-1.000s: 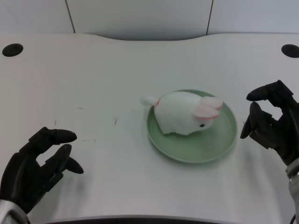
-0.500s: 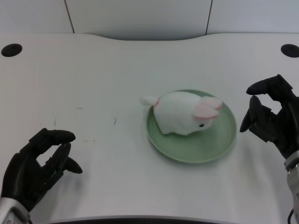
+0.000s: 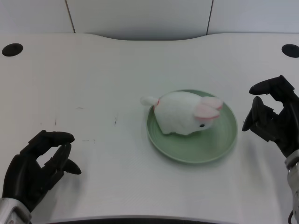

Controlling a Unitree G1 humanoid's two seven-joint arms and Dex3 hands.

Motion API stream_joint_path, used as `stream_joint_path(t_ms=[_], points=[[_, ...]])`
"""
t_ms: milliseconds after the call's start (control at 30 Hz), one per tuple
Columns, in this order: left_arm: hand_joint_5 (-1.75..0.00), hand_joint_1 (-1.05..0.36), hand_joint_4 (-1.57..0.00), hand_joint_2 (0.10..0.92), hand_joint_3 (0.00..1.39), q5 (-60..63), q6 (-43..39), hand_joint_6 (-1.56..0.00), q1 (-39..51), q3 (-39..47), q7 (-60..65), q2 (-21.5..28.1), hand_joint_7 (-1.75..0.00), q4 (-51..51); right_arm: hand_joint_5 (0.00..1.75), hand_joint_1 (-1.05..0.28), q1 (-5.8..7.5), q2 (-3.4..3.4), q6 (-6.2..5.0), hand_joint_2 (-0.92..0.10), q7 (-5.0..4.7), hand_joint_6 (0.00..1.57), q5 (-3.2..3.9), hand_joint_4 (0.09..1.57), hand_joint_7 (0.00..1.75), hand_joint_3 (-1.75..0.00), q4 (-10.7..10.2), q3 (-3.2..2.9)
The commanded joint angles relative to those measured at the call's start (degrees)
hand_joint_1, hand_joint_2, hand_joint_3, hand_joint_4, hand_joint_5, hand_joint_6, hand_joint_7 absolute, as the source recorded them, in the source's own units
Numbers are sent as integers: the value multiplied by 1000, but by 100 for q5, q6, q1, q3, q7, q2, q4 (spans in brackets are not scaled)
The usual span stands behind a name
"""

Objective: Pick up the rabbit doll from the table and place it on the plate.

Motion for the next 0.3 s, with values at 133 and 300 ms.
stream_joint_path(t_ms=[133,300], points=[[-1746,-506,-524,921,396,0,-39,-333,-52,67,40,45,-1419,77,1746,-95,-81,-99,-17,-712,-82,491,-15,873,1746,-1108,113,-67],[-1746,-508,-526,921,372,-17,6,-350,-52,77,84,23,-1422,49,1746,-101,-78,-84,-117,-725,5,487,25,882,1746,-1113,160,-93]])
